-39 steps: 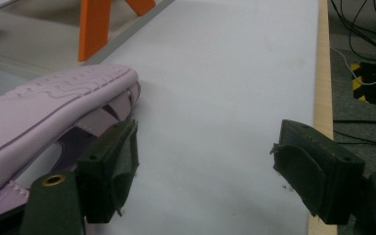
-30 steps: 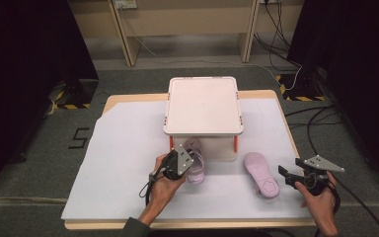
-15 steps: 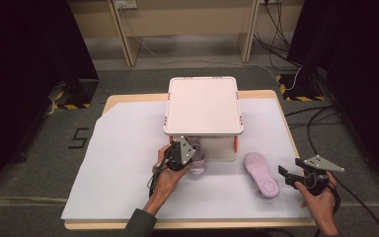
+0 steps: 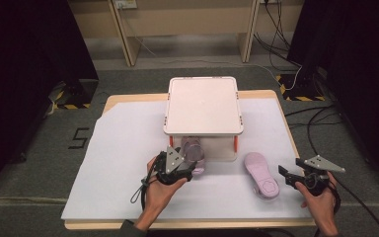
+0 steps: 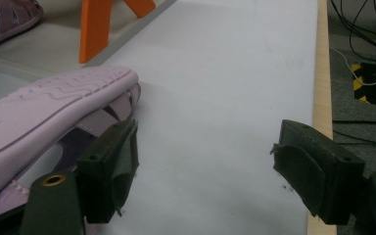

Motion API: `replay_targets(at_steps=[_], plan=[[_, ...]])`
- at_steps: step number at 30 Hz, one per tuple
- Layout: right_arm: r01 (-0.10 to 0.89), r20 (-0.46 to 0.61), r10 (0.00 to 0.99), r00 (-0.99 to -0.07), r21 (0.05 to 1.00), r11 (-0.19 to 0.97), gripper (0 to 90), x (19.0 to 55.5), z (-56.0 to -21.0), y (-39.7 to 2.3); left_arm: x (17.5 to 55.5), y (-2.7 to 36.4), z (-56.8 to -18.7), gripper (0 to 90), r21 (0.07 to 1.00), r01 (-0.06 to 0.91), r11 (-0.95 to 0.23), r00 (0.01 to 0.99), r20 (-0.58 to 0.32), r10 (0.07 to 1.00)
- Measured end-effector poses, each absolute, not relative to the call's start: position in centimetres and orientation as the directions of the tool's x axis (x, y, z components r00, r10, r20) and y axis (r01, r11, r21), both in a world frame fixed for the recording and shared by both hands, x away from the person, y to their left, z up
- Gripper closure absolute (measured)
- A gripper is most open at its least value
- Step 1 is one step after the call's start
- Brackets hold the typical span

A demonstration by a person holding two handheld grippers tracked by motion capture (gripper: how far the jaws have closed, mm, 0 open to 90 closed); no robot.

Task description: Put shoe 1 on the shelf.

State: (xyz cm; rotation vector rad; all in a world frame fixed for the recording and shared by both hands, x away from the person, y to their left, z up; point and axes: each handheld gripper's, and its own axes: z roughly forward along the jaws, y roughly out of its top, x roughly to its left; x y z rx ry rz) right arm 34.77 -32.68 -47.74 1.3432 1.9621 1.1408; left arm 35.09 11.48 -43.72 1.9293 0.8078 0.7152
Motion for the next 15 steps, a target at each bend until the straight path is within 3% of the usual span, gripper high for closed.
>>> replay_targets(at_steps=[9, 15], plan=[[0.504, 0.055, 0.919, -0.389, 0.848, 0.163, 24.6, 34.8, -47.8, -32.7, 33.6, 11.4, -46.4, 24.8, 0.875, 0.306, -0.376, 0.599, 0.130, 0.790], [0.505, 0.055, 0.919, -0.390, 0.847, 0.164, 24.6, 34.8, -47.8, -32.6, 34.1, 10.2, -48.1, 22.3, 0.849, 0.325, -0.416, 0.599, 0.156, 0.785]])
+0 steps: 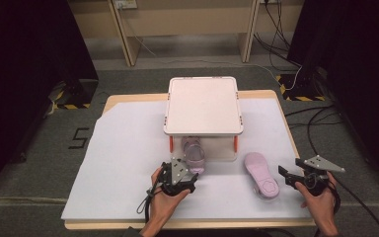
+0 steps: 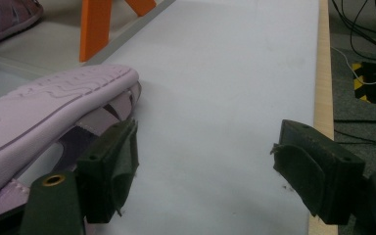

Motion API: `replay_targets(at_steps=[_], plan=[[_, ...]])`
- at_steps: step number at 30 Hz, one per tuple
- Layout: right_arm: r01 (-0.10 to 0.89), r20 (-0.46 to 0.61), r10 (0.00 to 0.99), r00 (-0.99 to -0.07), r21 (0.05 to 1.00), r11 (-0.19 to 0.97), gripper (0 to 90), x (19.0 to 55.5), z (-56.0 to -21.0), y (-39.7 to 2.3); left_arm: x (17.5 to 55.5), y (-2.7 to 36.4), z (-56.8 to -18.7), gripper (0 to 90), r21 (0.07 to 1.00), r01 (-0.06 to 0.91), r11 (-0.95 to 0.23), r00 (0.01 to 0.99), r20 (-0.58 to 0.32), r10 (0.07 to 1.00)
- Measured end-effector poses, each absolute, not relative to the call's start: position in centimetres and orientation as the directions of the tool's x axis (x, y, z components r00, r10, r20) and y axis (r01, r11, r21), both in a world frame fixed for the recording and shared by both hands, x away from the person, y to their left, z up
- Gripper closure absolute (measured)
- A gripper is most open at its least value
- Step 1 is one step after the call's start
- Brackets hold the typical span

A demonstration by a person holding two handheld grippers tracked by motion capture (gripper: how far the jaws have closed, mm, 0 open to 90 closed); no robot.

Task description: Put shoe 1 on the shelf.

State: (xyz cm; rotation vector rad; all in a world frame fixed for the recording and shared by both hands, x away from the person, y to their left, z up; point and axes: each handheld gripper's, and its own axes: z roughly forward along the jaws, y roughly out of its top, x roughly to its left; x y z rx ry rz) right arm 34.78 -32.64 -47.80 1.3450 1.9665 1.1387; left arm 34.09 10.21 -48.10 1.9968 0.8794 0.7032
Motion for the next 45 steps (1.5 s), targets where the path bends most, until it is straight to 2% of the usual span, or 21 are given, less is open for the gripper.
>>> replay_targets(at_steps=[5, 7, 8, 9, 11, 14, 15, 20, 27, 28, 31, 33, 41, 43, 44, 45], plan=[[0.505, 0.053, 0.918, -0.392, 0.847, 0.166, 24.6, 34.8, -47.8, -32.6, 34.5, 9.6, -48.9, 27.7, 0.819, 0.303, -0.487, 0.610, 0.226, 0.760], [0.503, 0.052, 0.919, -0.392, 0.848, 0.167, 24.6, 34.8, -47.8, -32.6, 34.7, 10.0, -48.7, 28.4, 0.820, 0.325, -0.472, 0.617, 0.195, 0.763], [0.504, 0.052, 0.918, -0.392, 0.847, 0.167, 24.6, 34.8, -47.8, -32.6, 34.8, 10.3, -48.6, 33.7, 0.815, 0.329, -0.478, 0.625, 0.192, 0.757], [0.504, 0.052, 0.918, -0.392, 0.847, 0.167, 24.6, 34.8, -47.8, -32.6, 34.9, 10.5, -48.5, 33.7, 0.814, 0.318, -0.487, 0.639, 0.196, 0.744], [0.502, 0.051, 0.919, -0.391, 0.849, 0.167, 24.6, 34.8, -47.7, -32.6, 35.1, 11.0, -48.4, 42.6, 0.809, 0.341, -0.478, 0.639, 0.173, 0.749], [0.507, 0.055, 0.918, -0.394, 0.846, 0.167, 24.6, 34.8, -47.8, -32.6, 36.0, 11.4, -48.5, 44.6, 0.821, 0.365, -0.440, 0.634, 0.127, 0.763], [0.504, 0.050, 0.917, -0.395, 0.847, 0.171, 24.6, 34.8, -47.8, -32.6, 36.1, 11.4, -48.5, 48.2, 0.823, 0.363, -0.437, 0.635, 0.125, 0.762], [0.506, 0.050, 0.919, -0.391, 0.846, 0.169, 24.6, 34.8, -47.8, -32.6, 37.5, 11.0, -48.6, 50.7, 0.821, 0.357, -0.446, 0.622, 0.147, 0.769], [0.503, 0.050, 0.918, -0.393, 0.848, 0.169, 24.6, 34.9, -47.8, -32.6, 39.8, 10.2, -48.7, 51.0, 0.810, 0.361, -0.462, 0.603, 0.175, 0.778], [0.503, 0.051, 0.919, -0.392, 0.848, 0.167, 24.6, 34.9, -47.8, -32.7, 40.1, 10.4, -48.9, 51.5, 0.819, 0.370, -0.438, 0.596, 0.152, 0.789], [0.502, 0.049, 0.918, -0.392, 0.848, 0.169, 24.6, 34.8, -47.8, -32.7, 40.5, 10.7, -48.9, 51.3, 0.814, 0.386, -0.433, 0.584, 0.148, 0.798], [0.504, 0.051, 0.918, -0.393, 0.847, 0.168, 24.6, 34.8, -47.8, -32.6, 40.7, 10.7, -49.0, 51.1, 0.806, 0.376, -0.458, 0.574, 0.185, 0.798], [0.503, 0.050, 0.918, -0.393, 0.848, 0.169, 24.6, 34.8, -47.8, -32.7, 40.8, 10.9, -48.9, 48.3, 0.806, 0.387, -0.448, 0.559, 0.182, 0.809], [0.501, 0.048, 0.919, -0.390, 0.849, 0.168, 24.6, 34.8, -47.8, -32.7, 40.8, 11.0, -48.9, 42.6, 0.811, 0.383, -0.442, 0.550, 0.184, 0.814], [0.501, 0.048, 0.920, -0.390, 0.849, 0.168, 24.6, 34.8, -47.7, -32.7, 40.6, 11.1, -48.8, 42.6, 0.808, 0.398, -0.433, 0.542, 0.174, 0.822], [0.502, 0.049, 0.919, -0.390, 0.849, 0.167, 24.6, 34.8, -47.7, -32.6, 40.5, 11.2, -48.8, 36.3, 0.813, 0.400, -0.424, 0.540, 0.165, 0.825]])
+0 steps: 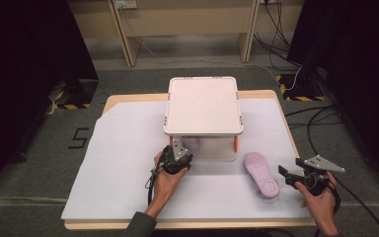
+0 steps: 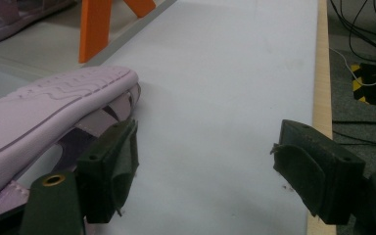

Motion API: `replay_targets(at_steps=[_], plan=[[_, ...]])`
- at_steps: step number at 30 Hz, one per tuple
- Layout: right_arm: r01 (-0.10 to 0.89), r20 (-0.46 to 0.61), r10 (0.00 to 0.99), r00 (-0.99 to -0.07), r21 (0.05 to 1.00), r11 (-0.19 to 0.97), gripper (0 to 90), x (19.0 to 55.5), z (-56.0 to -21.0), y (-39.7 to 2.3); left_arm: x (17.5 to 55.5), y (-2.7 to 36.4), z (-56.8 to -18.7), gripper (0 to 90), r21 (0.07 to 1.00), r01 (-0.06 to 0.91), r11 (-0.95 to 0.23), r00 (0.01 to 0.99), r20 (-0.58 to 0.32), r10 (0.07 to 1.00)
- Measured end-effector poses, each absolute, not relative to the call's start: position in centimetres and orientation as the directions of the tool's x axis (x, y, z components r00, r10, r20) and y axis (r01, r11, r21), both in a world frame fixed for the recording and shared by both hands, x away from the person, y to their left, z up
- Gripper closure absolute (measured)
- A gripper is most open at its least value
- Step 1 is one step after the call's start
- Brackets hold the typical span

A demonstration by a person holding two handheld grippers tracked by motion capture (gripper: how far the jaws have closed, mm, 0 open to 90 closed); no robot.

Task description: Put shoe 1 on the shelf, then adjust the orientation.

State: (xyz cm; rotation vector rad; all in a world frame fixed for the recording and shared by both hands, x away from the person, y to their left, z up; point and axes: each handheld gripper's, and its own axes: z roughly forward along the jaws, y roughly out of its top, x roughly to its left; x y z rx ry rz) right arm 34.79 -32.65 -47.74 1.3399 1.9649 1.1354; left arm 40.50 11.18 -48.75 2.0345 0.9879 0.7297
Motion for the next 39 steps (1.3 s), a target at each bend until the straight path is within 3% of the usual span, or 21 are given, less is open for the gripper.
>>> replay_targets(at_steps=[3, 9, 25, 29, 39], plan=[[0.503, 0.052, 0.920, -0.389, 0.849, 0.165, 24.6, 34.8, -47.7, -32.7, 39.5, 11.5, -48.1, 29.1, 0.831, 0.398, -0.388, 0.549, 0.123, 0.827], [0.503, 0.059, 0.920, -0.387, 0.850, 0.157, 24.6, 34.7, -47.7, -32.7, 37.4, 11.8, -47.5, 23.6, 0.848, 0.394, -0.355, 0.591, 0.062, 0.805], [0.480, 0.098, 0.908, -0.407, 0.869, 0.122, 22.6, 33.9, -46.6, -32.5, 31.4, 15.8, -47.8, 21.3, 0.861, 0.388, -0.328, 0.615, 0.023, 0.788], [0.458, 0.151, 0.879, -0.453, 0.885, 0.084, 19.4, 33.0, -45.5, -32.0, 30.4, 16.6, -48.3, 20.6, 0.849, 0.413, -0.330, 0.614, 0.008, 0.789], [0.451, 0.172, 0.819, -0.547, 0.885, 0.115, 20.3, 32.1, -44.7, -29.6, 29.2, 17.0, -48.6, 20.6, 0.843, 0.426, -0.329, 0.616, -0.004, 0.788]])
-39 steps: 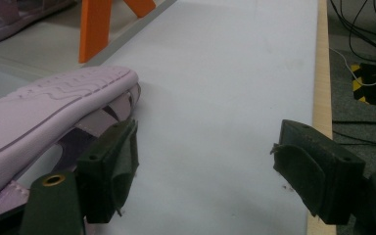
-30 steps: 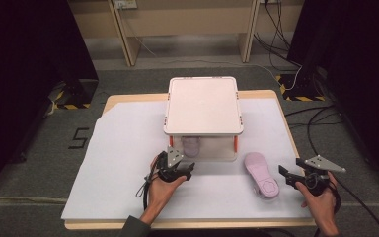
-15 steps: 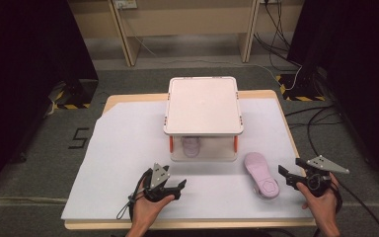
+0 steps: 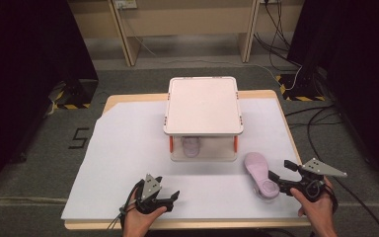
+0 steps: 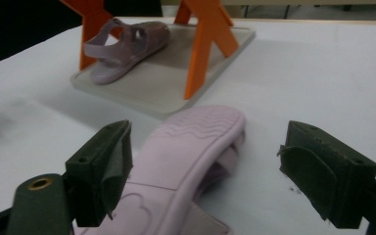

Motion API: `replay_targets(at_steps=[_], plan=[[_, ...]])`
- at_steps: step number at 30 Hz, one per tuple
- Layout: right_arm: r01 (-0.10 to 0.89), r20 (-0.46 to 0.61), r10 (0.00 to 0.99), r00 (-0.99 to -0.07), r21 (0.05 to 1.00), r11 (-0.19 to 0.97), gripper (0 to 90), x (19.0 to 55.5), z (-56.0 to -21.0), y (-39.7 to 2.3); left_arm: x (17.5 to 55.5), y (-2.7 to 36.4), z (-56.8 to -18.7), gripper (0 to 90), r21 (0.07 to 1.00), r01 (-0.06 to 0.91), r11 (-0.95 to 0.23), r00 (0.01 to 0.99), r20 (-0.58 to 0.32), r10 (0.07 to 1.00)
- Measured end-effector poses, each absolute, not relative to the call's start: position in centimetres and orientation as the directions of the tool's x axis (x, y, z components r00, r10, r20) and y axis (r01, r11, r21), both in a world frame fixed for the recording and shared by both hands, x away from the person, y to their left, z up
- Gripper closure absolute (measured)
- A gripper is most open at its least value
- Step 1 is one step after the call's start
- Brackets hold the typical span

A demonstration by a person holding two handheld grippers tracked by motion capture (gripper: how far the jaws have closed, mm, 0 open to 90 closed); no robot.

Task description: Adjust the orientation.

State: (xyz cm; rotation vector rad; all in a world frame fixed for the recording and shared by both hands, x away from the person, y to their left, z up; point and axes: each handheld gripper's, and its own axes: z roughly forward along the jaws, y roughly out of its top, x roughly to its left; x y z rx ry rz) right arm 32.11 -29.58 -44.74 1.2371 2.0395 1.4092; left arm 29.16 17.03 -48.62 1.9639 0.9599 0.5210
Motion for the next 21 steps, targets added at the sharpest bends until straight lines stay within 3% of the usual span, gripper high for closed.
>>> replay_targets(at_steps=[10, 17, 21], plan=[[0.558, 0.251, 0.778, -0.576, 0.816, 0.150, 23.9, 32.3, -46.7, -27.2, 29.1, 16.7, -48.7, 21.1, 0.841, 0.420, -0.341, 0.619, 0.009, 0.785], [0.531, 0.188, 0.745, -0.640, 0.809, 0.252, 26.1, 32.0, -46.8, -24.8, 29.2, 16.3, -48.9, 21.6, 0.835, 0.417, -0.359, 0.634, 0.016, 0.773], [0.478, 0.150, 0.712, -0.686, 0.831, 0.286, 35.8, 31.7, -46.1, -23.5, 29.2, 16.4, -48.9, 21.7, 0.835, 0.417, -0.359, 0.634, 0.016, 0.773]])
